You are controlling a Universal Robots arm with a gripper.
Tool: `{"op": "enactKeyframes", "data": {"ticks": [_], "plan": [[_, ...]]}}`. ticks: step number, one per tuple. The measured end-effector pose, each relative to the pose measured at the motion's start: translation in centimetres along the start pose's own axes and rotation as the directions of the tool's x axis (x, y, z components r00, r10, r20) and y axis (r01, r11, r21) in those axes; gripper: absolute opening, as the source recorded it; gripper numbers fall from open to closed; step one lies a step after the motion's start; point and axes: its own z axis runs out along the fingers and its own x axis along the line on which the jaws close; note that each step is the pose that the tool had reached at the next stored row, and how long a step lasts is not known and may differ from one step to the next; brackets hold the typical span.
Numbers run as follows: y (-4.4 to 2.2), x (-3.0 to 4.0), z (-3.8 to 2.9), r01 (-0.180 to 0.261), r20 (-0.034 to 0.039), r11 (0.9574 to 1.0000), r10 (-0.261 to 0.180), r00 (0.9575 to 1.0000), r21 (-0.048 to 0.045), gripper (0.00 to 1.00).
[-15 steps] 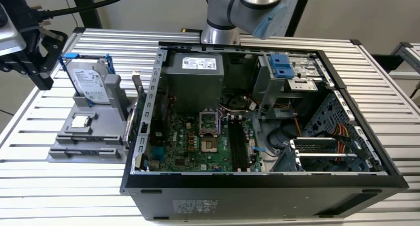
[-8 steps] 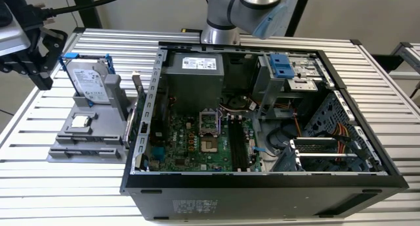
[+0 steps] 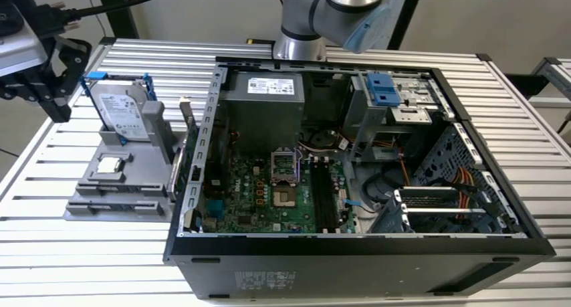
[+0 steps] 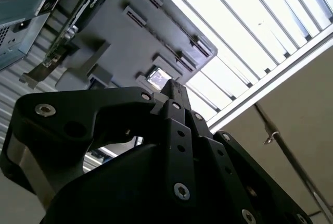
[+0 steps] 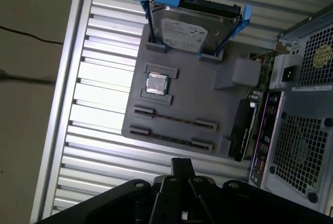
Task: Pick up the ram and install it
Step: 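Pick up the ram and move it above insertion slot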
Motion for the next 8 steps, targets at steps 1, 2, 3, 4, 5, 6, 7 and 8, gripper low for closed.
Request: {"op": "enactKeyframes", "data": {"ticks": [1,2,3,4,5,6,7,8], "plan": [[0.00,0.00,0.00,0.005,-0.0003,1.0000,-0.005,1.0000,0.0000,0.00],[0.00,0.00,0.00,0.012,-0.0006,0.9999,-0.012,0.9999,0.0000,0.00],[0.00,0.00,0.00,0.018,-0.0009,0.9998,-0.018,0.9998,-0.0001,0.00],[0.00,0.00,0.00,0.025,-0.0013,0.9997,-0.025,0.9997,-0.0001,0.00],[0.00,0.01,0.00,0.031,-0.0016,0.9995,-0.031,0.9995,-0.0002,0.00],[0.00,0.01,0.00,0.038,-0.0019,0.9993,-0.038,0.9993,-0.0002,0.00],[0.00,0.01,0.00,0.045,-0.0022,0.9990,-0.045,0.9990,-0.0003,0.00],[0.00,0.01,0.00,0.052,-0.0025,0.9987,-0.052,0.9987,-0.0003,0.00]]}}
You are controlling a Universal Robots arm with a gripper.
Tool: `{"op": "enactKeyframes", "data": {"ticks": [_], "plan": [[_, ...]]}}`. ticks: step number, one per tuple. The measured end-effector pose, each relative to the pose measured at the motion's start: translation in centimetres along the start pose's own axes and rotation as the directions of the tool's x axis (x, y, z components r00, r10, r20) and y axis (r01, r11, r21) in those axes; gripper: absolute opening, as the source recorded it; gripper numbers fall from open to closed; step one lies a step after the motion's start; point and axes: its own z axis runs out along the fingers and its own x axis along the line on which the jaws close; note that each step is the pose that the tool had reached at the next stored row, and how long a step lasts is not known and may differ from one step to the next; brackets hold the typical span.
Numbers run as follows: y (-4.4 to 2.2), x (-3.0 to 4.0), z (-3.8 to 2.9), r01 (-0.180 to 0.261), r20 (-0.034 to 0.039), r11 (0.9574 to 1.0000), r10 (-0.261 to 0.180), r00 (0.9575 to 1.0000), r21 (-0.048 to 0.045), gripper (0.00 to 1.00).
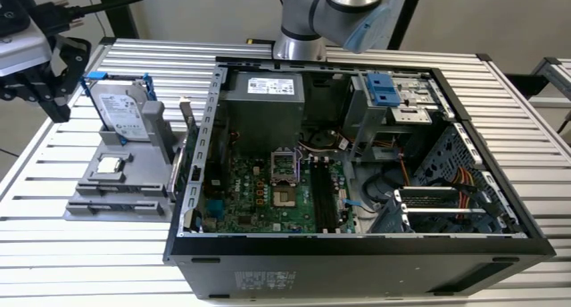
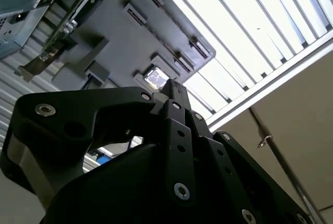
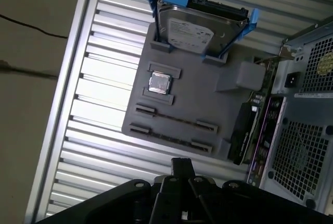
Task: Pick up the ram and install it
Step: 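Pick up the ram and move it above insertion slot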
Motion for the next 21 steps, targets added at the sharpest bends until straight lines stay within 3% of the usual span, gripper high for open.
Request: {"op": "enactKeyframes", "data": {"ticks": [11,21], "plan": [[0.01,0.04,0.00,0.067,-0.0033,0.9977,-0.067,0.9977,-0.0005,0.00],[0.02,0.07,-0.01,0.116,-0.0058,0.9932,-0.116,0.9932,-0.0009,0.00]]}}
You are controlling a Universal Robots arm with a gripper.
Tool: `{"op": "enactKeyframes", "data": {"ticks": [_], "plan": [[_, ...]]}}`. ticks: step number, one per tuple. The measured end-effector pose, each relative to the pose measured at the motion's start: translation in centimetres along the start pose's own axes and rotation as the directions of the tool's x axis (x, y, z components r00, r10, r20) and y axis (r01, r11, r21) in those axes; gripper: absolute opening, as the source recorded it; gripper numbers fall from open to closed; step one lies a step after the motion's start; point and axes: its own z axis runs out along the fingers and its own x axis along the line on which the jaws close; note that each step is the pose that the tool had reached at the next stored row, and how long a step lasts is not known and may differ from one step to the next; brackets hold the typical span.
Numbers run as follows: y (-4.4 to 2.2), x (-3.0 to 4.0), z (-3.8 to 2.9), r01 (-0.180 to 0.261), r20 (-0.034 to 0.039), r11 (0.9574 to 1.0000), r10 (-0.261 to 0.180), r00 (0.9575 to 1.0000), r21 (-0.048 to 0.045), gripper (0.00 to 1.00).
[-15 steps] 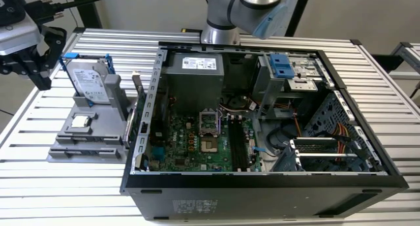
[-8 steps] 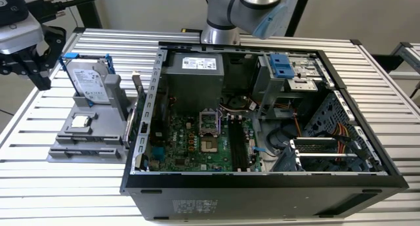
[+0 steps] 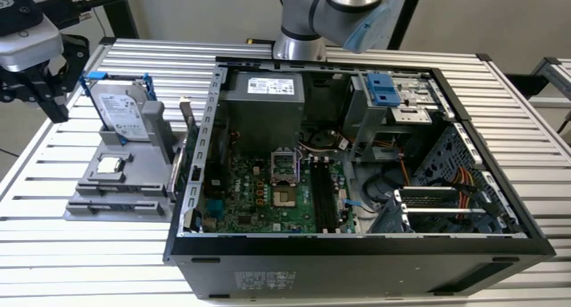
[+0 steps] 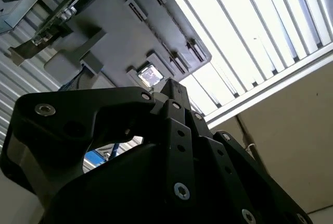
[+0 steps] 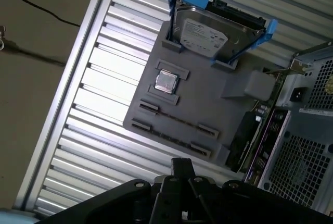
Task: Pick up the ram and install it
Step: 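Pick up the ram and move it above insertion slot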
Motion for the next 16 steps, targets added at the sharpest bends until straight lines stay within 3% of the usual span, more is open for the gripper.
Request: {"op": "enactKeyframes", "data": {"ticks": [16], "plan": [[0.02,0.06,0.00,0.078,-0.0038,0.9970,-0.078,0.9970,-0.0006,0.00]]}}
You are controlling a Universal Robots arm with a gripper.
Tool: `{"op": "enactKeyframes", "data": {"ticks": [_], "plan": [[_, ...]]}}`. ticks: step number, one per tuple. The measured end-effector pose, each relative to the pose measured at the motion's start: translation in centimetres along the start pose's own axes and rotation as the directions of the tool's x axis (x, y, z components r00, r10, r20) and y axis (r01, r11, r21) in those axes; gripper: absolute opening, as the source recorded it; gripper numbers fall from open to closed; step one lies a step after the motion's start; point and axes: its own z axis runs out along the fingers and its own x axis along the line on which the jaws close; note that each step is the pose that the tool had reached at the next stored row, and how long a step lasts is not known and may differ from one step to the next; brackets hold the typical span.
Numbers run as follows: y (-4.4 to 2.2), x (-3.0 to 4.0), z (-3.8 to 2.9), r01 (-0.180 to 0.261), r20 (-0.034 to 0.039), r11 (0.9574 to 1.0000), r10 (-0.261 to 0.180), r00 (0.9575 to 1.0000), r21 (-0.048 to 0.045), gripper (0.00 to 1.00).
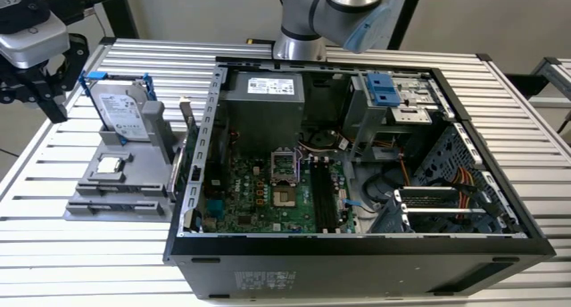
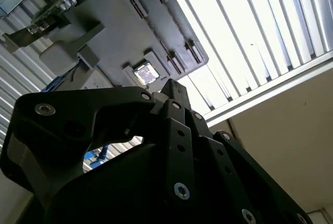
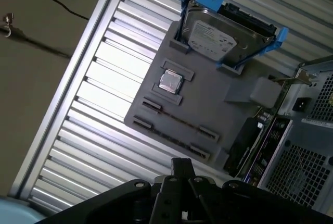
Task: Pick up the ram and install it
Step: 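Pick up the ram and move it above insertion slot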
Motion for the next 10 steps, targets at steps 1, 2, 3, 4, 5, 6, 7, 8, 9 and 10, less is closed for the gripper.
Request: {"op": "enactKeyframes", "data": {"ticks": [1,2,3,4,5,6,7,8,9,10], "plan": [[0.00,0.00,0.00,0.005,-0.0002,1.0000,-0.005,1.0000,0.0000,0.00],[0.00,0.01,0.00,0.009,-0.0004,1.0000,-0.009,1.0000,-0.0001,0.00],[0.00,0.01,0.00,0.014,-0.0006,0.9999,-0.014,0.9999,-0.0001,0.00],[0.00,0.01,0.00,0.018,-0.0009,0.9998,-0.018,0.9998,-0.0001,0.00],[0.01,0.02,0.00,0.022,-0.0012,0.9997,-0.022,0.9997,-0.0002,0.00],[0.02,0.03,0.00,0.027,-0.0013,0.9996,-0.027,0.9996,-0.0002,0.00],[0.02,0.04,0.01,0.032,-0.0015,0.9995,-0.032,0.9995,-0.0002,0.00],[0.02,0.04,0.00,0.037,-0.0017,0.9993,-0.037,0.9993,-0.0003,0.00],[0.02,0.04,0.01,0.041,-0.0019,0.9991,-0.041,0.9991,-0.0003,0.00],[0.02,0.04,0.00,0.046,-0.0022,0.9989,-0.046,0.9989,-0.0003,0.00]]}}
